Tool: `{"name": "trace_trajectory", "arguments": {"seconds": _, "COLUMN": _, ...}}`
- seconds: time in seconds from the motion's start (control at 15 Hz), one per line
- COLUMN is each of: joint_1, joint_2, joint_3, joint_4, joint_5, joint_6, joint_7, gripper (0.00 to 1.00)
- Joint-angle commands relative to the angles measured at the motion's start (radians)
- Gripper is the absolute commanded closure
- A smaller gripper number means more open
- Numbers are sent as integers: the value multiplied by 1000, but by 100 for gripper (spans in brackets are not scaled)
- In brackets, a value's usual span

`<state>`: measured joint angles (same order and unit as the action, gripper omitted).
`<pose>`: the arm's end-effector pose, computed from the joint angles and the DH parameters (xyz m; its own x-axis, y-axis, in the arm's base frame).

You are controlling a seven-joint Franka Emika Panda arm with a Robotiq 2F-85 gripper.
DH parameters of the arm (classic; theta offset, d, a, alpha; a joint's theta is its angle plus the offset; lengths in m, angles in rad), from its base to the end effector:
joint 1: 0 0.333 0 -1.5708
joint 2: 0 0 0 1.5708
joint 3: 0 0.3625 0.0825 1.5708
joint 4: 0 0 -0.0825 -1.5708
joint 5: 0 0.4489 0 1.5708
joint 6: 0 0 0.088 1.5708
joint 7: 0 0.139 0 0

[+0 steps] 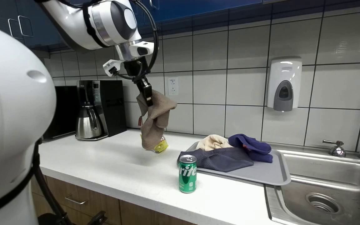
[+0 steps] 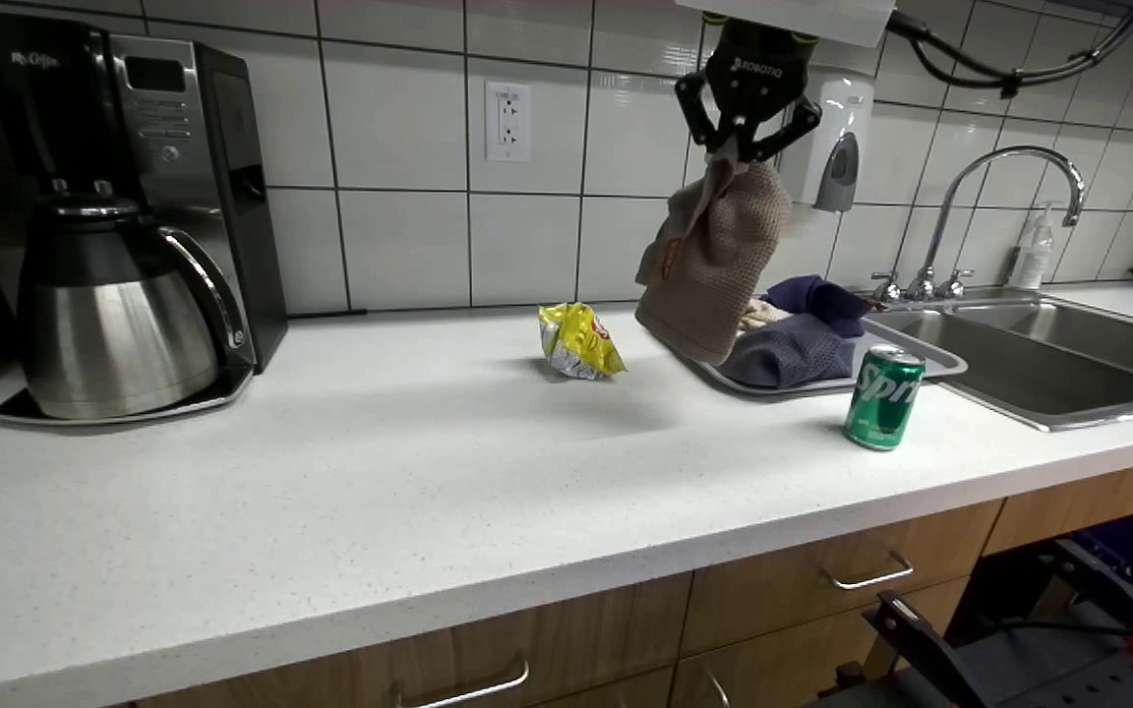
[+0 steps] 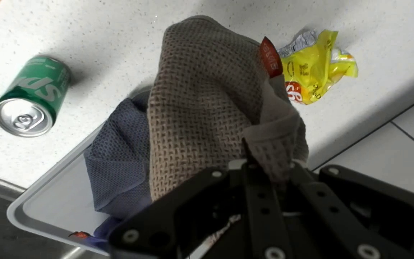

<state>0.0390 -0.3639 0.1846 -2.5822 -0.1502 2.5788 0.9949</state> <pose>0.4759 0.1064 0.3942 0.7263 -0.6009 0.3338 -0.5775 -0.7968 -0.1778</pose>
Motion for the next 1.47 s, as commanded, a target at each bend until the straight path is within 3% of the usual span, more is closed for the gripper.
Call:
{"name": "trace_trajectory", "arguments": {"seconds": 0.0, "joint_1": 20, "joint_2": -5, "joint_3": 56, "joint_4": 15, "joint_5": 17, "joint_6": -34, "joint_7": -20, "gripper": 99}}
{"name": "trace_trajectory", "arguments": {"seconds": 0.8, "joint_1": 113, "joint_2": 148, "joint_3": 192, "joint_4": 117, "joint_5": -25, "joint_6": -40, "joint_7": -20, "gripper": 99}}
{"name": "trace_trajectory", "arguments": {"seconds": 1.4, "joint_1": 181, "joint_2": 303, "joint_3": 196, "joint_4": 201, "joint_5": -67, "joint_6": -45, "joint_7": -55, "gripper": 99}}
